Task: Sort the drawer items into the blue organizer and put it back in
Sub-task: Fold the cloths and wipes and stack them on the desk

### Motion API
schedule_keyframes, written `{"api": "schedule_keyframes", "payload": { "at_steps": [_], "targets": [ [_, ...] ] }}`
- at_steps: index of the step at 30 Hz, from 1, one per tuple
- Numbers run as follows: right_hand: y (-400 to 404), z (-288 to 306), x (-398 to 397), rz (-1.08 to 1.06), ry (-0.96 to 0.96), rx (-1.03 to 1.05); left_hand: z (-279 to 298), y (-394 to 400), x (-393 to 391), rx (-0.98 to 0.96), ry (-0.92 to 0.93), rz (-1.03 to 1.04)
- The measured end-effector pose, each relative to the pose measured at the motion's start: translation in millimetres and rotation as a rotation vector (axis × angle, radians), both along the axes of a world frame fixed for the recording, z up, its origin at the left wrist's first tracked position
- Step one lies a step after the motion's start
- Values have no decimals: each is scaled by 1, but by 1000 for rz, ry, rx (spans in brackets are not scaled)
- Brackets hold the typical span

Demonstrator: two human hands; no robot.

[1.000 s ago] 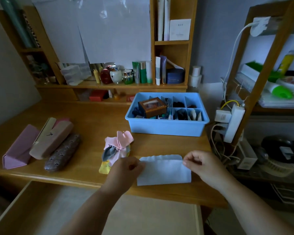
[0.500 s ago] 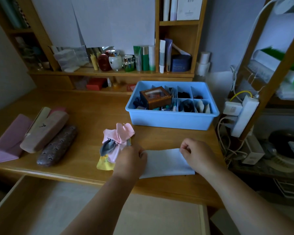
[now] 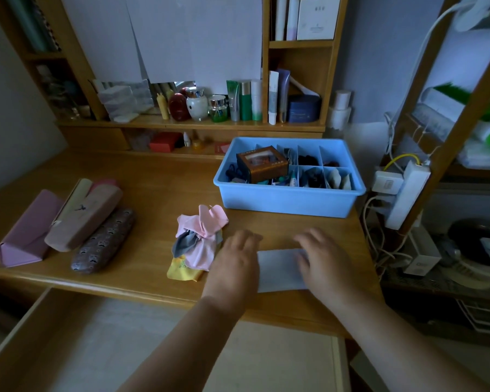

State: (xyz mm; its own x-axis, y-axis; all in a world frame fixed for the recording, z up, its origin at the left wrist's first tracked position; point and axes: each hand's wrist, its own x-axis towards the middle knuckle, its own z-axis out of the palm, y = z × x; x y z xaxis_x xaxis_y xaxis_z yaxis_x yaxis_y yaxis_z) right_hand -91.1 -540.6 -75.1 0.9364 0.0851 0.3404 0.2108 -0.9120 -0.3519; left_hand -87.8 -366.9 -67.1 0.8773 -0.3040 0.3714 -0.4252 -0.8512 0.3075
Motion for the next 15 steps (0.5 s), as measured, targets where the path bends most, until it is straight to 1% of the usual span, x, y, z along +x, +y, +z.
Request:
{"api": "schedule_keyframes", "payload": {
  "at_steps": [1, 2, 3, 4, 5, 7, 8, 10, 12, 14, 15],
  "targets": [
    [4, 0, -6, 96, 20, 43, -2, -5, -4, 1, -13, -110],
    [6, -3, -11, 198, 68, 78, -6, -10, -8, 12, 23, -178],
    [8, -7, -15, 279, 129, 63, -9, -14, -13, 34, 79, -198],
    [9, -11, -19, 324, 183, 2, -16, -16, -16, 74, 131, -190],
    [6, -15, -21, 325, 239, -89, -23, -14, -18, 127, 144, -172],
    [-1, -20, -23, 265, 351, -232, -29, -6, -21, 212, 87, -157],
    [-5, -21, -23, 236, 385, -259, -30, -1, -23, 249, 66, -143],
    [-11, -20, -24, 194, 436, -284, -32, 12, -26, 299, 120, -105],
    [-18, -20, -24, 161, 438, -254, -36, 24, -28, 261, 168, -97],
    [-26, -19, -27, 134, 383, -148, -33, 33, -31, 122, 186, -133],
    [-29, -17, -31, 130, 303, -65, -27, 37, -33, 29, 174, -156]
  ]
}}
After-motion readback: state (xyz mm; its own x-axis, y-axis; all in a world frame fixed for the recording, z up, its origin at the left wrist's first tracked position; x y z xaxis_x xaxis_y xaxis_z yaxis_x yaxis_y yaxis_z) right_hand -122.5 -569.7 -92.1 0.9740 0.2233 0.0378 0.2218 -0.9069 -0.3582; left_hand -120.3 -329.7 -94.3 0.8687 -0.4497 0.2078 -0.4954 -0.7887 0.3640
